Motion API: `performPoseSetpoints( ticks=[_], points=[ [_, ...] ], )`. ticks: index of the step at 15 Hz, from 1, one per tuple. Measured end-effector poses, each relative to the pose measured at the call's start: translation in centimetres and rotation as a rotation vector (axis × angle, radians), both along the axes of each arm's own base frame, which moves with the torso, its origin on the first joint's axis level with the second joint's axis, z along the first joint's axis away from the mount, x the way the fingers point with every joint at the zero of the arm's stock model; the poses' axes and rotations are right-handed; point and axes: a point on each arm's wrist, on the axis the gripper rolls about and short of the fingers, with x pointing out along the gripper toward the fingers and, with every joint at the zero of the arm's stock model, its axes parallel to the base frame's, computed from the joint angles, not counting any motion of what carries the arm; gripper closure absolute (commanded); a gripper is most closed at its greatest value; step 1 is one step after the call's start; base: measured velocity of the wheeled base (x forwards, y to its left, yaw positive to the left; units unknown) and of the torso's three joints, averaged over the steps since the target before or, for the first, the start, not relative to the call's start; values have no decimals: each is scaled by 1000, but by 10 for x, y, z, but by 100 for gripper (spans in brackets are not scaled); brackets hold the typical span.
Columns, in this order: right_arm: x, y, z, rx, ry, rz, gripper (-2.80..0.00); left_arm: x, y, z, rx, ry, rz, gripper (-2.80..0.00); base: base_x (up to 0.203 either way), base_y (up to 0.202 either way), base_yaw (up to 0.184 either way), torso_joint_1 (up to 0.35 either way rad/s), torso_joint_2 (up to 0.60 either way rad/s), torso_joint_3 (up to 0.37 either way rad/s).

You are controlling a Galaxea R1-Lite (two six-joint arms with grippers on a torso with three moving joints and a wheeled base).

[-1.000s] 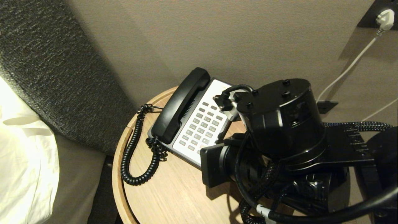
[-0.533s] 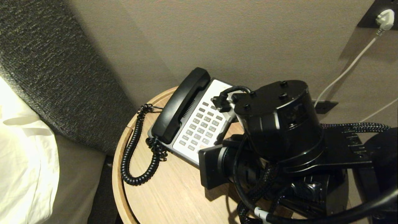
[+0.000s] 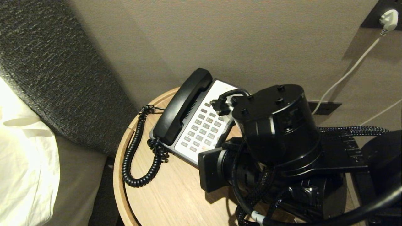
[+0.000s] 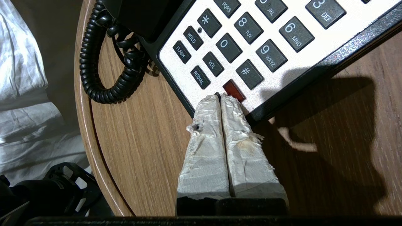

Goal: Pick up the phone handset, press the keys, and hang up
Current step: End the call using the dial pad

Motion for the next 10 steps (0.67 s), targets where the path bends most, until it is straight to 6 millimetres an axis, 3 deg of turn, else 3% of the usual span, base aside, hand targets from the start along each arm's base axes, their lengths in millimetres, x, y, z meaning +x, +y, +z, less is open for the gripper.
performPoseSetpoints(
  ticks=[10],
  points=[
    [0,-1,-1,-4,2,-1,0,0,0,0,0,0,0,0,0,0,0,0,0,0]
  ],
)
